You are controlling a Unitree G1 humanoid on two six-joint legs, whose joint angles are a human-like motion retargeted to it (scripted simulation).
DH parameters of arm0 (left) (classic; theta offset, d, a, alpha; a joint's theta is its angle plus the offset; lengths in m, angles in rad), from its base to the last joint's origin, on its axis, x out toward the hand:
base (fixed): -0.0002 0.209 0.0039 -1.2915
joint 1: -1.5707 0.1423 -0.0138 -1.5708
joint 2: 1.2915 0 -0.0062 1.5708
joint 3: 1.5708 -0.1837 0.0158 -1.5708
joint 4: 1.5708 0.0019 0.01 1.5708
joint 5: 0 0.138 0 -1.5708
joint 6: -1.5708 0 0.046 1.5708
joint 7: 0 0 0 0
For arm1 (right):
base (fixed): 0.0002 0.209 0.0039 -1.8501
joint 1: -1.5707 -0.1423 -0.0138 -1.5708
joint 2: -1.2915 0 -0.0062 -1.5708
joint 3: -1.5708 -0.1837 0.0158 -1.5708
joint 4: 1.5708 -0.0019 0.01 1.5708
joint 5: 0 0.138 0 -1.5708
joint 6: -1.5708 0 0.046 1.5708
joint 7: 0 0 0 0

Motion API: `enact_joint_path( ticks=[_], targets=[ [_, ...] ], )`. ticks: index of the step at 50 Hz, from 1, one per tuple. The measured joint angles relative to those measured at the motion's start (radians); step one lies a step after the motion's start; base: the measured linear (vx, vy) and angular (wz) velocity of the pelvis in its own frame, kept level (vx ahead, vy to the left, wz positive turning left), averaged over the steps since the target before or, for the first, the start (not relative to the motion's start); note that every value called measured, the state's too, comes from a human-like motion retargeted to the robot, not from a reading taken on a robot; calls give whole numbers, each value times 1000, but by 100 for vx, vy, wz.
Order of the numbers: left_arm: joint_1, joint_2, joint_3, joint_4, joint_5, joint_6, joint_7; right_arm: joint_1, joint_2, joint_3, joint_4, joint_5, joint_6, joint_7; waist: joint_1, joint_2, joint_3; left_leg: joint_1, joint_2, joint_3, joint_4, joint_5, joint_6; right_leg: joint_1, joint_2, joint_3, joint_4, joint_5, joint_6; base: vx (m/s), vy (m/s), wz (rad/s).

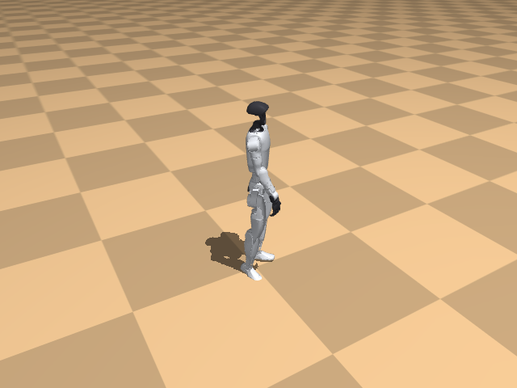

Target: In place motions

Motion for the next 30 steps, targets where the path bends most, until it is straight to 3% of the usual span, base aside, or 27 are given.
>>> enact_joint_path(
  ticks=[5,8,19,30],
  targets=[
    [-156,4,-129,-58,18,-25,-7,97,-10,-38,180,-129,89,-13,-11,1,-9,-8,-9,-16,0,-2,11,-2,-5,-4,4,4,9,9,5,6],
    [-241,13,-187,-72,37,-34,13,158,-15,-108,234,-101,128,-58,-19,0,-10,-14,-14,-21,1,-4,17,-8,-8,1,7,7,13,2,2,-1],
    [-323,3,-203,-145,39,-85,17,277,-53,-378,235,170,113,-88,-66,-1,2,-24,-24,-1,2,-23,40,-63,-13,78,44,23,20,1,3,-30],
    [-254,-3,-192,-41,101,-47,-38,252,-49,-356,130,129,108,-11,-67,0,36,-37,11,107,-16,-41,29,-158,19,227,124,45,57,-9,-2,-53]
  ],
)
